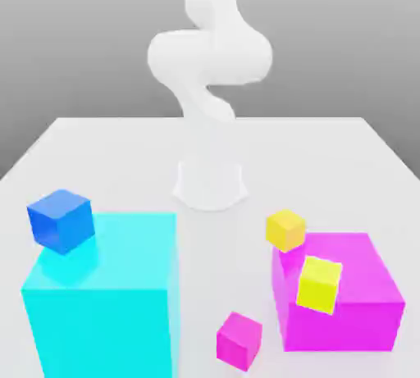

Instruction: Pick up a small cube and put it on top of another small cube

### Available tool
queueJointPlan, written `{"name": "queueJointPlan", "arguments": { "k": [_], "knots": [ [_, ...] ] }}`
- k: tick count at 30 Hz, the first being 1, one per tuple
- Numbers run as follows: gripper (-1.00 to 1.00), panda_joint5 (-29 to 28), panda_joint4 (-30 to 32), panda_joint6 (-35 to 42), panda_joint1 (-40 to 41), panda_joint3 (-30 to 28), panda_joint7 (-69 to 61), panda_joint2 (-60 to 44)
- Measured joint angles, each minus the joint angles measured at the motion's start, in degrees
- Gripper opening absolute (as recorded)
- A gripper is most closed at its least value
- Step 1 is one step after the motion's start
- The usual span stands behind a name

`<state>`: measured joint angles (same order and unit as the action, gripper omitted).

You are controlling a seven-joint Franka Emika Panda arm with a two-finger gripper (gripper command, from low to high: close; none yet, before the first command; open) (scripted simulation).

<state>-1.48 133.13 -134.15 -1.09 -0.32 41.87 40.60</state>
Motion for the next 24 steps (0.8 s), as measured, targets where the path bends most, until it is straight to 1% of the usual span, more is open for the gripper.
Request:
{"name": "queueJointPlan", "arguments": {
  "k": [6,12,18,24],
  "knots": [
    [0.0,-2.9,3.3,-5.8,-2.7,-1.5,-10.3,-12.8],
    [0.0,-3.7,6.5,-11.4,-4.9,-3.0,-21.6,-25.3],
    [0.0,-2.2,9.8,-17.2,-6.5,-3.5,-34.7,-37.7],
    [0.0,1.2,13.0,-23.0,-5.3,-0.8,-49.0,-50.1]
  ]
}}
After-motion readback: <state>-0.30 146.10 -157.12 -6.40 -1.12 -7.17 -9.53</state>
